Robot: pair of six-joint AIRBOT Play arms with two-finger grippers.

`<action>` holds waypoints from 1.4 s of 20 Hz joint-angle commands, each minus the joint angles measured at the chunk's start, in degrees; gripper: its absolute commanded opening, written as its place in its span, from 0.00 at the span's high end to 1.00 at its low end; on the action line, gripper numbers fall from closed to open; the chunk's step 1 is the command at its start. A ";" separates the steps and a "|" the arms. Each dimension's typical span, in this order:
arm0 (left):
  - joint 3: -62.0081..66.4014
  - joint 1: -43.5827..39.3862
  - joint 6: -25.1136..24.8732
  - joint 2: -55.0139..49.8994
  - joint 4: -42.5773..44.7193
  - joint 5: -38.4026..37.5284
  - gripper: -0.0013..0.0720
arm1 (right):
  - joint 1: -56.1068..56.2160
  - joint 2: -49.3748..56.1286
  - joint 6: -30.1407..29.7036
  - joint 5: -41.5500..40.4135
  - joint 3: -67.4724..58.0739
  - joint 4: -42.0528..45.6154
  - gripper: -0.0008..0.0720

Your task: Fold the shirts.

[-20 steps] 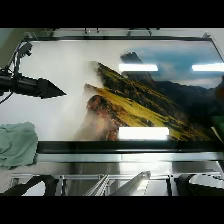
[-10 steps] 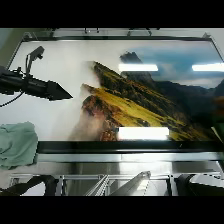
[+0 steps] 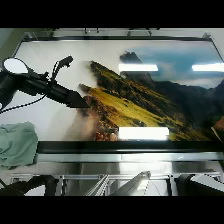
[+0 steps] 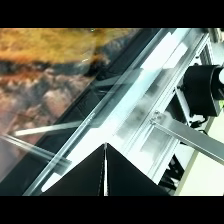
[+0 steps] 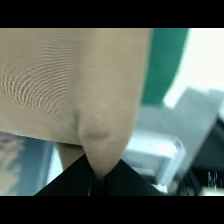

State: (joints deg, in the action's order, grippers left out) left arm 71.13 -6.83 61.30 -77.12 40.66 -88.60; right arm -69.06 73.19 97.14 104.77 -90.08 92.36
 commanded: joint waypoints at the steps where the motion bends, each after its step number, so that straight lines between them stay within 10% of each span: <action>1: 0.20 -1.66 -0.81 -0.17 -0.20 0.11 0.97 | -3.63 -1.07 1.49 0.92 10.14 3.02 0.96; 2: 0.20 -1.66 -0.83 -0.17 -0.22 0.17 0.97 | -4.09 -0.87 1.68 0.92 11.19 2.99 0.81; 3: 0.20 -1.62 -0.83 -0.17 -0.20 0.22 0.97 | -4.20 -0.85 1.90 0.92 11.45 3.02 0.29; 4: 0.20 -1.33 -0.83 -0.17 -0.22 0.31 0.97 | -4.17 -0.94 1.95 0.92 11.43 2.99 0.01; 9: 0.22 -1.36 -1.92 -0.04 -0.35 2.25 0.97 | -3.87 -0.96 3.93 0.09 11.37 -9.14 0.03; 10: 0.22 -1.36 -1.90 0.35 -0.33 3.15 0.97 | -3.43 -0.96 4.44 -1.29 11.37 -16.11 0.39; 11: 0.22 -1.36 -1.90 1.33 -0.33 4.50 0.97 | -2.64 -1.05 3.39 -3.26 11.37 -25.14 0.95; 15: 0.17 2.71 -1.81 7.50 -0.20 11.30 0.97 | 7.80 -3.30 -6.27 -14.80 11.80 -49.44 0.96; 24: -27.63 9.84 7.61 34.49 -0.17 6.08 0.97 | 68.59 -23.54 -14.88 -40.98 46.45 -51.04 0.96; 28: -36.76 9.84 8.04 40.35 -0.39 6.82 0.97 | 77.92 -22.91 -14.88 -48.61 50.42 -51.89 0.96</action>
State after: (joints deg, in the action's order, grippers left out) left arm 41.15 2.79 68.29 -41.58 40.45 -82.02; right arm 0.51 51.20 83.00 63.66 -43.97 41.91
